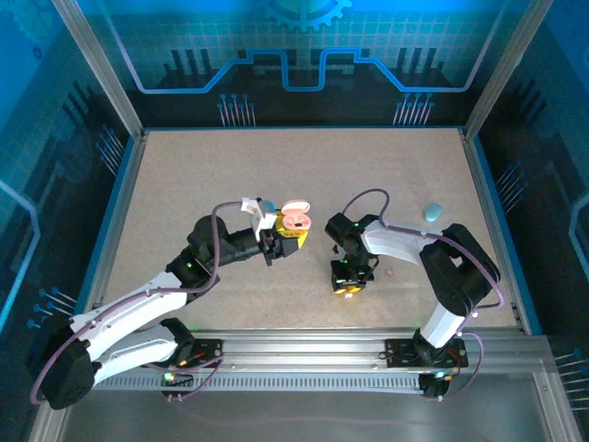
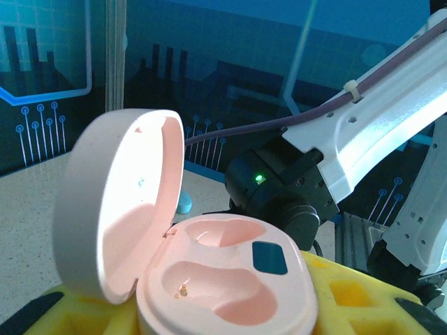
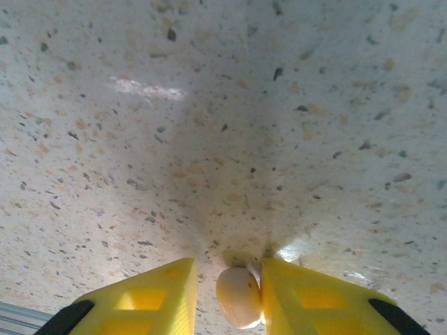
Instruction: Insert the wireless bluetooth earbuds into the charging case
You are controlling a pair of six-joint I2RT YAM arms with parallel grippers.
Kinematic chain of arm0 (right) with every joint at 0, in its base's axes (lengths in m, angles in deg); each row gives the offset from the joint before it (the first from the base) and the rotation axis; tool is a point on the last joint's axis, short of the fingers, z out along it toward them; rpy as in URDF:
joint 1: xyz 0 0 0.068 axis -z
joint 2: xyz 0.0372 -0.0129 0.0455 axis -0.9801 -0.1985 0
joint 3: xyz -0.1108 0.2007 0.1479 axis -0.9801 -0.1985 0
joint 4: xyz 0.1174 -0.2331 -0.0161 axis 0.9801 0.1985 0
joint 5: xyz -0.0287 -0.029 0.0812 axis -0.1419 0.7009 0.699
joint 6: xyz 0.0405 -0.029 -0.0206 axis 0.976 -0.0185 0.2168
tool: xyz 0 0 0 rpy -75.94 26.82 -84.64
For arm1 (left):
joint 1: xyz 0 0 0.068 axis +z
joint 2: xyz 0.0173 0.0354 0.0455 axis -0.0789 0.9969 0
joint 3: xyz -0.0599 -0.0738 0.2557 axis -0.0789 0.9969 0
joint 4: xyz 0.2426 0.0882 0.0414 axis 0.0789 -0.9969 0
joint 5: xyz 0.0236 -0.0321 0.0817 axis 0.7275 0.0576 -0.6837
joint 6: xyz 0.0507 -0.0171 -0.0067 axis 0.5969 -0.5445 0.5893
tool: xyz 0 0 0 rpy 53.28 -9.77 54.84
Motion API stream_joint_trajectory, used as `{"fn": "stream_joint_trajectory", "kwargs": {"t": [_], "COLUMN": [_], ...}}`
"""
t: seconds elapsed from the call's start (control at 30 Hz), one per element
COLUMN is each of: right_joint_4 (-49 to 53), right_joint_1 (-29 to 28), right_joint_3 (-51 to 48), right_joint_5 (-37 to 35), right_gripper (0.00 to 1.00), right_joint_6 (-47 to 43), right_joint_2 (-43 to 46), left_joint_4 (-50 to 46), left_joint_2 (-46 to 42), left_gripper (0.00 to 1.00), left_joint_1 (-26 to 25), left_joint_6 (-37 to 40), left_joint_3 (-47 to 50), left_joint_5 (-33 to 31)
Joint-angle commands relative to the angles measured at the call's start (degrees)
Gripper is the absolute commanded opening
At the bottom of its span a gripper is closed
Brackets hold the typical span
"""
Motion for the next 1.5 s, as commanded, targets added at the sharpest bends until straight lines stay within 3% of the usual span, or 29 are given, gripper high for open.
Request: {"fn": "stream_joint_trajectory", "kwargs": {"t": [0.0,0.57,1.07,1.23,1.47], "right_joint_4": [2.9,4.2,4.1,-0.8,-17.8], "right_joint_1": [-1.1,-2.7,-1.8,4.3,17.3], "right_joint_3": [1.3,2.7,2.9,1.7,-1.4], "right_joint_5": [-1.5,-2.6,-1.9,10.5,43.6], "right_gripper": [0.31,0.28,0.17,0.18,0.18], "right_joint_6": [-1.1,-2.1,-2.0,-2.5,4.2], "right_joint_2": [-0.6,-2.8,0.6,9.9,19.4], "left_joint_4": [0.6,0.5,0.3,-0.3,-0.6], "left_joint_2": [-1.3,-1.5,-1.7,-1.9,-2.8], "left_gripper": [0.38,0.38,0.38,0.38,0.38], "left_joint_1": [-0.4,-0.4,-0.4,-0.4,-0.4], "left_joint_6": [0.4,0.2,0.1,0.8,2.5], "left_joint_3": [0.6,0.6,0.7,0.7,2.2], "left_joint_5": [-0.9,-1.0,-1.3,-2.5,-7.1]}}
